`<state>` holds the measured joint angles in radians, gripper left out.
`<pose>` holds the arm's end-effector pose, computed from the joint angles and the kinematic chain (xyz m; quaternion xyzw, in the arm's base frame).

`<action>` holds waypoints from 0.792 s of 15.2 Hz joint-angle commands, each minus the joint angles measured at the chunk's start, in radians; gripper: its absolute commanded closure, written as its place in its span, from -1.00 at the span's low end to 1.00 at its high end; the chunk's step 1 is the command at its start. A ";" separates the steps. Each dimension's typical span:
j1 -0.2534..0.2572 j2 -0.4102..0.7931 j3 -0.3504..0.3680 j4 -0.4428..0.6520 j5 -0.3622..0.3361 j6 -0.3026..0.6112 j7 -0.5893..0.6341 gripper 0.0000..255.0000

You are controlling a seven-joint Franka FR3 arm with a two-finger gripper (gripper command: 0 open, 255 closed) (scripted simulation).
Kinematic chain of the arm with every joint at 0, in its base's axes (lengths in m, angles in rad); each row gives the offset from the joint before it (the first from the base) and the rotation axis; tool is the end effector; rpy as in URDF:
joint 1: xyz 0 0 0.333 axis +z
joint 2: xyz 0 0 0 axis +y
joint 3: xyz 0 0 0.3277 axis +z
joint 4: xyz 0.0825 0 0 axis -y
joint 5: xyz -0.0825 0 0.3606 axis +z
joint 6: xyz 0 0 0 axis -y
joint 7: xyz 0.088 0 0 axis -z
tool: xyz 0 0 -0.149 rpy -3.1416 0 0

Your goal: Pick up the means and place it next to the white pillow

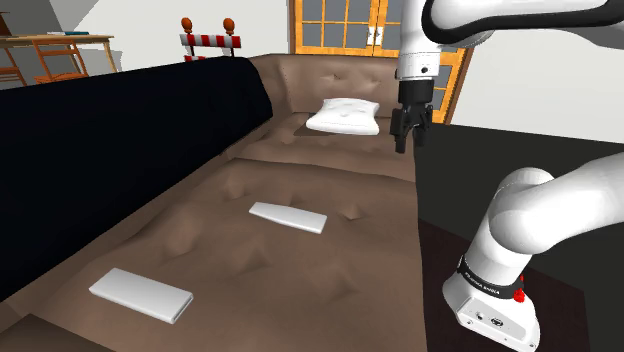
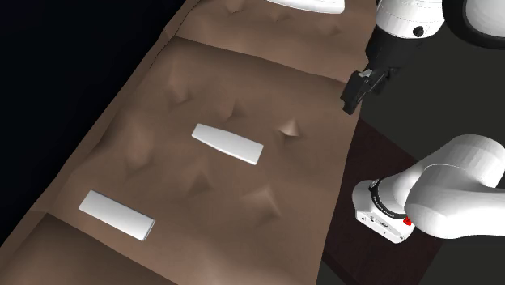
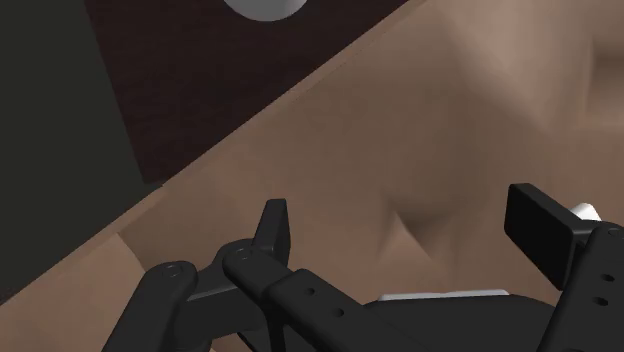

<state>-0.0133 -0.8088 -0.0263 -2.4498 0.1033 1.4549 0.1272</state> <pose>0.2447 0.0052 0.5143 -0.9908 0.0767 0.0957 0.0566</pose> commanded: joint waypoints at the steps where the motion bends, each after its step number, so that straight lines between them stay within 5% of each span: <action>1: 0.000 0.000 0.000 0.000 0.000 0.000 0.000 -1.00; 12: 0.113 0.291 0.142 0.031 0.035 0.349 -0.040 -1.00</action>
<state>0.0893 -0.5512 0.1010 -2.4287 0.1363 1.7702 0.0882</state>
